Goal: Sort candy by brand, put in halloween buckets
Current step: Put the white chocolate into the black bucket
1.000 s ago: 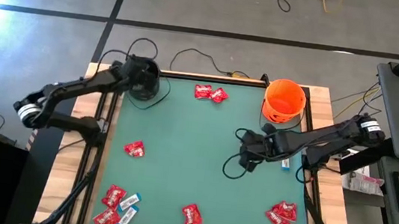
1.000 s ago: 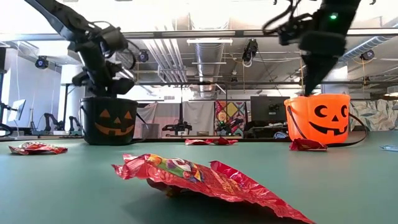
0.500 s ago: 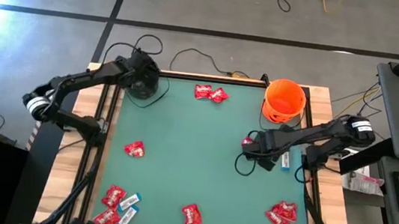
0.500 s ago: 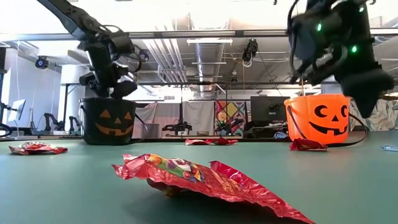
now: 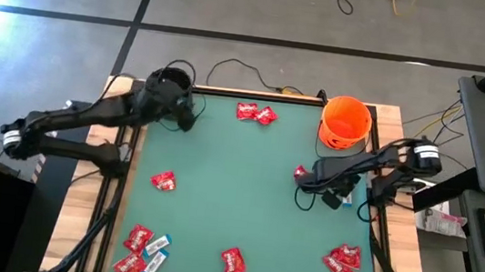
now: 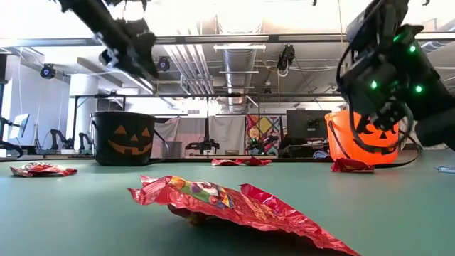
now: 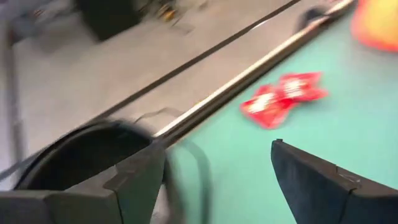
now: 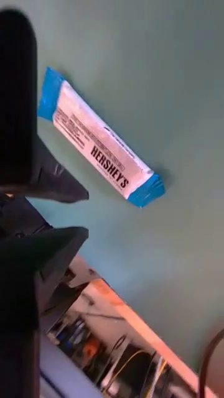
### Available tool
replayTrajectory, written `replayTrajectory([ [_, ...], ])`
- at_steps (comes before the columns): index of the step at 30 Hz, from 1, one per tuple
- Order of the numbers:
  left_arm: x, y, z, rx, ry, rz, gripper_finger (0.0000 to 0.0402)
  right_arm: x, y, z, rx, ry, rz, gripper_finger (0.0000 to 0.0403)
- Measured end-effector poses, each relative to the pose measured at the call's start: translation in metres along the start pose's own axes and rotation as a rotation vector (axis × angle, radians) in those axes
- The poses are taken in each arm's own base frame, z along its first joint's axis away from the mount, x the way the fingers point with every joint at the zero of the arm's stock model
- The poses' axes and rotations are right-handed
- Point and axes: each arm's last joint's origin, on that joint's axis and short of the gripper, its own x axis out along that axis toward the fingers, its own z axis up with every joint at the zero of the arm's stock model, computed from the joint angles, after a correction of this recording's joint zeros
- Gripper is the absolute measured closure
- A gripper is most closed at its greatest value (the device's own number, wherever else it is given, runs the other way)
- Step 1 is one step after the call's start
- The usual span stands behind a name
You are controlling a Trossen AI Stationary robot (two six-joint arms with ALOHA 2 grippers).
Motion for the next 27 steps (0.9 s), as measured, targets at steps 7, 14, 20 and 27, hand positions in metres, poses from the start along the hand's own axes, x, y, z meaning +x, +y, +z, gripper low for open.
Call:
replayTrajectory([
  [7,-0.041,-0.037,-0.008,0.197,-0.157,-0.264,0.0123,0.013,0.017,0.01,-0.016,0.051,-0.039,0.039],
  [14,-0.069,-0.063,-0.025,0.27,-0.196,-0.464,0.0123,0.019,0.041,0.01,-0.126,0.099,0.056,0.039],
  [20,-0.08,-0.078,-0.031,0.255,-0.205,-0.563,0.0123,-0.01,0.06,0.01,-0.161,-0.004,0.164,0.039],
  [27,-0.064,-0.105,-0.04,0.237,-0.372,-0.599,0.0123,-0.063,0.082,0.033,-0.275,-0.311,0.385,0.039],
])
